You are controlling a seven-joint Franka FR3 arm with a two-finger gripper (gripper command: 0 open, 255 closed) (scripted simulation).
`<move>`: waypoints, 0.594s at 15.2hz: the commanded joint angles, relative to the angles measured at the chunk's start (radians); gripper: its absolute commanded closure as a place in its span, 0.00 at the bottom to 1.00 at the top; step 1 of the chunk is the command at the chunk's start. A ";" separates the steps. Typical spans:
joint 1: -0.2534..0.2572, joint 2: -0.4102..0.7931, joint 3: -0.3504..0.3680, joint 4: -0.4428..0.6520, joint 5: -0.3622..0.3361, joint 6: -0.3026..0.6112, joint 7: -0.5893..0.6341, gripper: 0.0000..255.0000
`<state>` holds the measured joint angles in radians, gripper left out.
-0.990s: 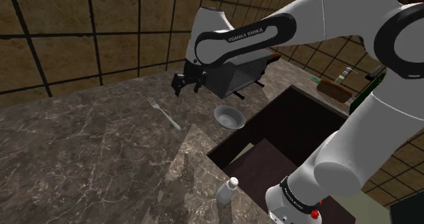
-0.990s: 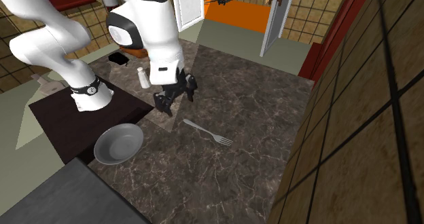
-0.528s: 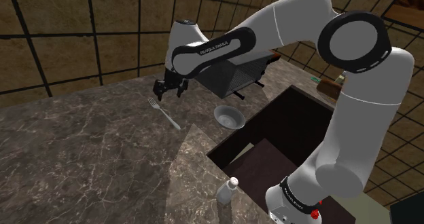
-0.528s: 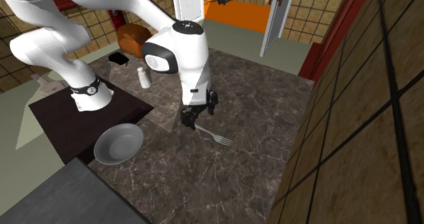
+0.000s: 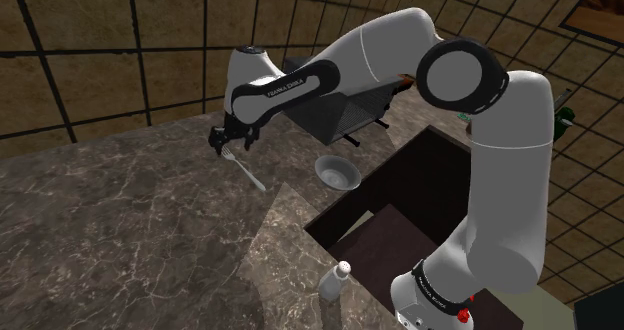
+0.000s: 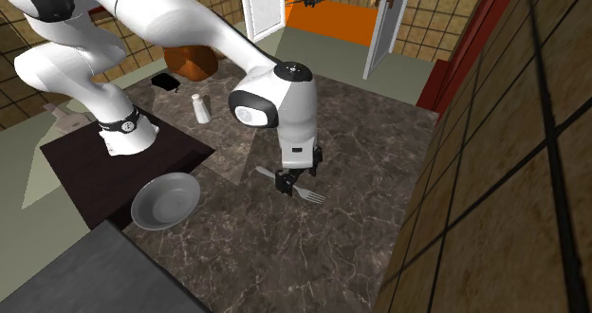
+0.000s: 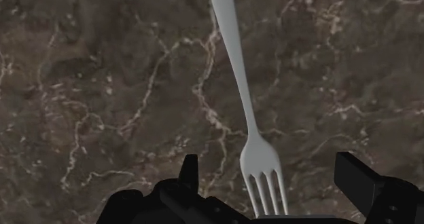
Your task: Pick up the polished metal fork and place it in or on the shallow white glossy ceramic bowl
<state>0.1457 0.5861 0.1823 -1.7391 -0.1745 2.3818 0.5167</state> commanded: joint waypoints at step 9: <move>0.008 0.059 -0.010 0.017 -0.013 0.043 0.009 0.00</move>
<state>0.1540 0.6452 0.1722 -1.7225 -0.1871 2.4242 0.5254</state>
